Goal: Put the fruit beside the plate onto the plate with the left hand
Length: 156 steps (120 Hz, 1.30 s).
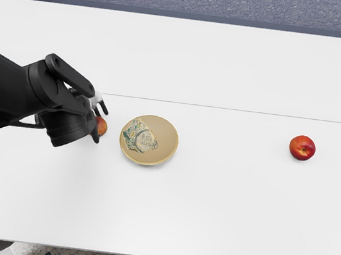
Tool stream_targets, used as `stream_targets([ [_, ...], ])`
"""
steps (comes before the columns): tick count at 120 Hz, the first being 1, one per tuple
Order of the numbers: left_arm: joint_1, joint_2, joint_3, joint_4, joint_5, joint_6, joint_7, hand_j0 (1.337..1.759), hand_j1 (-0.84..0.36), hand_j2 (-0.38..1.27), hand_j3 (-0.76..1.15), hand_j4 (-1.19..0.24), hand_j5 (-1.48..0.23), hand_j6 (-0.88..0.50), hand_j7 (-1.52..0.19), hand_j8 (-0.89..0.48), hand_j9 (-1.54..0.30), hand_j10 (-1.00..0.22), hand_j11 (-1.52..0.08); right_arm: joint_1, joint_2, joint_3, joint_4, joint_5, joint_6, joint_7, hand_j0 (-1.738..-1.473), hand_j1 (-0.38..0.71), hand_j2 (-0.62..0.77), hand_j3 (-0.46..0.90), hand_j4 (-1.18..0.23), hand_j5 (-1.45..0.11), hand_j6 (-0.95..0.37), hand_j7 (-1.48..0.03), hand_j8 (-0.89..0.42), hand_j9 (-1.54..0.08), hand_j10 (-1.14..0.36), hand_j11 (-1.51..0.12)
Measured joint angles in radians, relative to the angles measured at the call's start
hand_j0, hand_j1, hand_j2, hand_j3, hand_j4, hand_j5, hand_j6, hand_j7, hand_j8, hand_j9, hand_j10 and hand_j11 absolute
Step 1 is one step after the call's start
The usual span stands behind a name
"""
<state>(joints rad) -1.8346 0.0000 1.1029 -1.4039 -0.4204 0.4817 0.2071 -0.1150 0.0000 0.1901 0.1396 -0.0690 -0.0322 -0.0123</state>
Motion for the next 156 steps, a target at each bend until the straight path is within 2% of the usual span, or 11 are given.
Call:
stream_targets([
  [9,0.0,0.0,0.0,0.0,0.0,-0.007,0.008,1.658,-0.28,0.11,0.0,-0.52,-0.68,-0.49,-0.68,-0.51,-0.68,-0.52,-0.68,0.0,0.0,0.0,0.0,0.0,0.0,0.0,-1.658,-0.35,0.0,0.0,0.0,0.0,0.0,0.0,0.0,0.0,0.0,0.0],
  [15,-0.002,0.0,0.0,0.0,0.001,-0.022,0.014,1.657,-0.31,0.26,0.0,-0.6,-0.77,-0.5,-0.78,-0.53,-0.78,-0.6,-0.78,0.0,0.0,0.0,0.0,0.0,0.0,0.0,-1.658,-0.35,0.0,0.0,0.0,0.0,0.0,0.0,0.0,0.0,0.0,0.0],
  [26,-0.005,0.0,0.0,0.001,0.0,-0.037,0.019,1.655,-0.31,0.37,0.0,-0.7,-0.9,-0.5,-0.91,-0.55,-0.92,-0.69,-0.92,0.0,0.0,0.0,0.0,0.0,0.0,0.0,-1.658,-0.35,0.0,0.0,0.0,0.0,0.0,0.0,0.0,0.0,0.0,0.0],
  [27,-0.006,0.0,0.0,0.001,0.0,-0.038,0.02,1.655,-0.32,0.44,0.0,-0.71,-0.91,-0.5,-0.92,-0.54,-0.93,-0.7,-0.93,0.0,0.0,0.0,0.0,0.0,0.0,0.0,-1.658,-0.35,0.0,0.0,0.0,0.0,0.0,0.0,0.0,0.0,0.0,0.0],
  [44,-0.04,0.0,0.002,-0.002,-0.024,-0.048,0.022,1.654,-0.33,0.52,0.0,-0.78,-1.03,-0.47,-1.03,-0.52,-1.04,-0.78,-1.05,0.0,0.0,0.0,0.0,0.0,0.0,0.0,-1.658,-0.35,0.0,0.0,0.0,0.0,0.0,0.0,0.0,0.0,0.0,0.0],
  [60,-0.135,0.0,0.012,-0.023,-0.06,-0.103,0.024,1.654,-0.38,0.71,0.0,-0.75,-1.1,-0.45,-1.08,-0.5,-1.1,-0.82,-1.1,0.0,0.0,0.0,0.0,0.0,0.0,0.0,-1.658,-0.35,0.0,0.0,0.0,0.0,0.0,0.0,0.0,0.0,0.0,0.0],
  [80,-0.171,0.0,0.006,-0.035,-0.086,-0.153,0.024,1.654,-0.43,0.86,0.0,-0.77,-1.16,-0.42,-1.13,-0.49,-1.13,-0.84,-1.13,0.0,0.0,0.0,0.0,0.0,0.0,0.0,-1.658,-0.35,0.0,0.0,0.0,0.0,0.0,0.0,0.0,0.0,0.0,0.0],
  [99,-0.175,0.0,-0.049,-0.019,-0.087,-0.163,0.022,1.654,-0.42,0.92,0.0,-0.81,-1.18,-0.46,-1.15,-0.53,-1.15,-0.85,-1.15,0.0,0.0,0.0,0.0,0.0,0.0,0.0,-1.658,-0.35,0.0,0.0,0.0,0.0,0.0,0.0,0.0,0.0,0.0,0.0],
  [133,-0.163,0.0,-0.14,0.034,-0.061,-0.168,0.023,1.653,-0.53,1.03,0.0,-0.83,-1.19,-0.48,-1.16,-0.55,-1.16,-0.86,-1.16,0.0,0.0,0.0,0.0,0.0,0.0,0.0,-1.658,-0.35,0.0,0.0,0.0,0.0,0.0,0.0,0.0,0.0,0.0,0.0],
  [136,-0.162,0.0,-0.144,0.036,-0.056,-0.168,0.023,1.653,-0.52,1.0,0.0,-0.82,-1.17,-0.49,-1.14,-0.55,-1.13,-0.84,-1.13,0.0,0.0,0.0,0.0,0.0,0.0,0.0,-1.658,-0.35,0.0,0.0,0.0,0.0,0.0,0.0,0.0,0.0,0.0,0.0],
  [156,-0.15,0.0,-0.156,0.05,-0.039,-0.19,0.017,1.656,-0.06,0.45,0.0,-0.38,-0.54,-0.24,-0.53,-0.26,-0.53,-0.39,-0.53,0.0,0.0,0.0,0.0,0.0,0.0,0.0,-1.658,-0.35,0.0,0.0,0.0,0.0,0.0,0.0,0.0,0.0,0.0,0.0],
])
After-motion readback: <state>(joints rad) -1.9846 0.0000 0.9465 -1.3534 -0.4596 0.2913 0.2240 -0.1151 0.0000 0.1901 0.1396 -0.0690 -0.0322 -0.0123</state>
